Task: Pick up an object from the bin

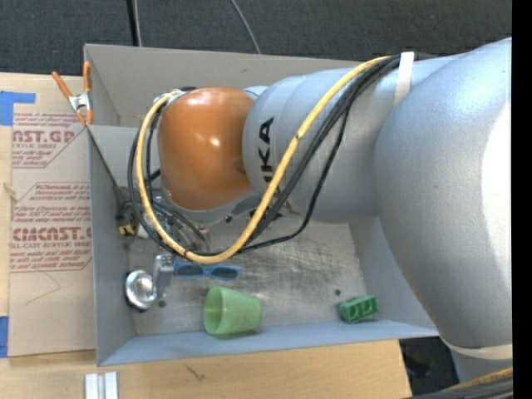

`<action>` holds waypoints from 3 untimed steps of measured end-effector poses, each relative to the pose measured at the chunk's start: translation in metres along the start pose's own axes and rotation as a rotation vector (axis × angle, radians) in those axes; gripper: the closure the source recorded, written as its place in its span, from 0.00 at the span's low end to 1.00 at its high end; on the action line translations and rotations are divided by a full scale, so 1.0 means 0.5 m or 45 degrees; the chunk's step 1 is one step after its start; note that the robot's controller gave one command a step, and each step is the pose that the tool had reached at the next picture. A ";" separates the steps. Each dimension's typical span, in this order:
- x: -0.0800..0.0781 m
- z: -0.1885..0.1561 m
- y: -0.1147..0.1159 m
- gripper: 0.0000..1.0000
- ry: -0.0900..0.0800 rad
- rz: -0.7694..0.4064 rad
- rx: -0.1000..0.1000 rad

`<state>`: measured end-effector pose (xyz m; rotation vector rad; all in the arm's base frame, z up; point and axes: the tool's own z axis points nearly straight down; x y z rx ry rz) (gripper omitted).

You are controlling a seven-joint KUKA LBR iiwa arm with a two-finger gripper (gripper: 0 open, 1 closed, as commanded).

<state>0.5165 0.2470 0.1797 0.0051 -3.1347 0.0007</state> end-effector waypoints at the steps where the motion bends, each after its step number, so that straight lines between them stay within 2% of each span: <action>1: -0.092 0.216 -0.178 0.00 -0.019 -0.037 -0.010; 2: -0.077 0.157 -0.208 0.00 -0.012 0.060 -0.002; 3: -0.073 0.160 -0.246 0.00 -0.009 0.208 -0.002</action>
Offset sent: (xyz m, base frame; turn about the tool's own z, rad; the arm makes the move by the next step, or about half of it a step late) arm 0.0425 -0.0892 -0.1097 -0.0353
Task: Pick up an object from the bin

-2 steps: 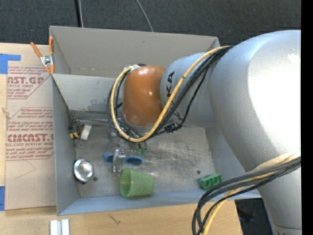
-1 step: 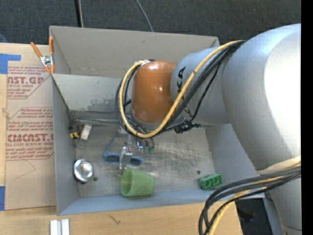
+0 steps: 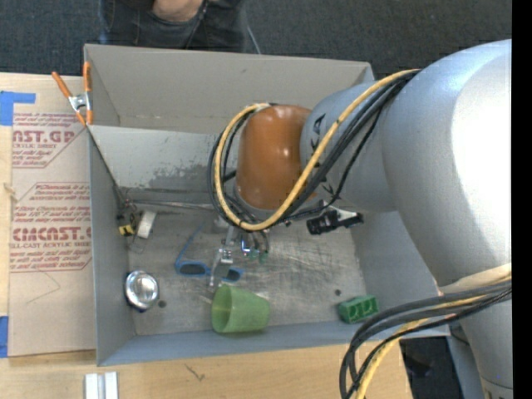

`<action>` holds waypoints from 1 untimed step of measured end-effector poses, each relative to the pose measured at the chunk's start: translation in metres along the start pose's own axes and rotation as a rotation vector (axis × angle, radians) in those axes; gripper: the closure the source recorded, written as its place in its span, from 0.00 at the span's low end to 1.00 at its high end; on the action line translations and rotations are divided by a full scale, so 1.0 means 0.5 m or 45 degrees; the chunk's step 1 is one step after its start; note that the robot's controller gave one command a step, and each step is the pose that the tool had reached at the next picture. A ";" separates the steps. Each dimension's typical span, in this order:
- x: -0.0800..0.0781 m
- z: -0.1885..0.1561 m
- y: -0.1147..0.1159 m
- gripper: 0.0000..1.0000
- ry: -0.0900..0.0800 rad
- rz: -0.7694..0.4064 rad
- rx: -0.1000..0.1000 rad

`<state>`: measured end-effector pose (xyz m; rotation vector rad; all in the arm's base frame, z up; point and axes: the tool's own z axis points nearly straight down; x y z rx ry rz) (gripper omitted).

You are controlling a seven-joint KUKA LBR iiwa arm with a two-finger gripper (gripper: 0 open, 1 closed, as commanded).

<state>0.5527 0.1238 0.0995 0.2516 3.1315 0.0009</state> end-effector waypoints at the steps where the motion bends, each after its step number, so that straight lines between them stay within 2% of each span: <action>1: 0.014 0.050 -0.007 0.00 -0.013 0.144 -0.008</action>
Offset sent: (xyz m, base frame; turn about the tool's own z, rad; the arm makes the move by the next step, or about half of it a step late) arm -0.0109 -0.0040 -0.0295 0.1132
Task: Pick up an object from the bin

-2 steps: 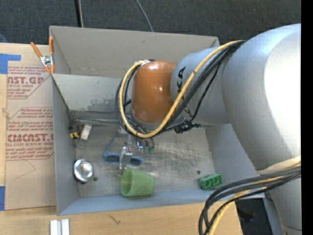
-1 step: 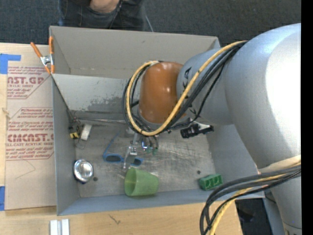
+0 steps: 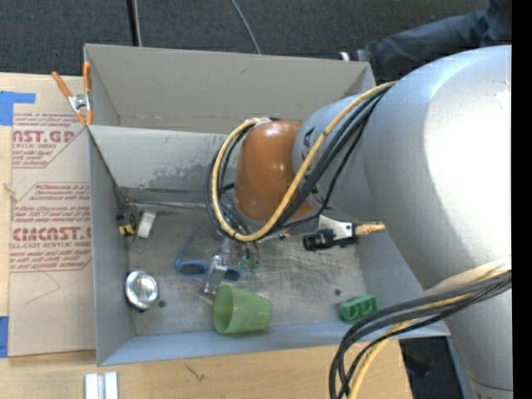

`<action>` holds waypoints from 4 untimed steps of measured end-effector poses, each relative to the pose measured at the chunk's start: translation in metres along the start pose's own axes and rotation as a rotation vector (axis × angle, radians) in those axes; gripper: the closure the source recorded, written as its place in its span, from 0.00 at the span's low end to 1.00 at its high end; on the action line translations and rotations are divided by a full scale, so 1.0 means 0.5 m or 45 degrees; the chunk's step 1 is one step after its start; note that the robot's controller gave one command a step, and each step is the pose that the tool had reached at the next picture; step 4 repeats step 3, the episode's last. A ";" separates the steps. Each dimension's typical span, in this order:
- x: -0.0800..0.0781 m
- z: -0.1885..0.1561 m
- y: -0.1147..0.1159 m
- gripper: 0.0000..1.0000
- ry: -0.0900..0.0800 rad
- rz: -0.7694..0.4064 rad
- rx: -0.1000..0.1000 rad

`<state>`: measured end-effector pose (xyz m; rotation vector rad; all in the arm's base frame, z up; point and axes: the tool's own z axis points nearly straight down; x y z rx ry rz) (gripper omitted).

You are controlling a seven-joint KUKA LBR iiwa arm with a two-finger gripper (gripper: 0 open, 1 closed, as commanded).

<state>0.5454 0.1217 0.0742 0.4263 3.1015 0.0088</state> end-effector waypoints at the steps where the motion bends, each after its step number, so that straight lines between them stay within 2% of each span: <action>1: -0.002 -0.004 0.004 0.00 0.007 -0.002 0.004; 2: -0.002 -0.008 0.007 1.00 0.009 -0.003 0.001; 3: -0.007 -0.151 0.011 1.00 0.004 -0.004 0.003; 4: -0.007 -0.151 0.011 1.00 0.004 -0.004 0.003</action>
Offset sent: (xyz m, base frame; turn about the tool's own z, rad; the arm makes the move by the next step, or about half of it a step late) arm 0.0000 0.0000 0.0000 0.0000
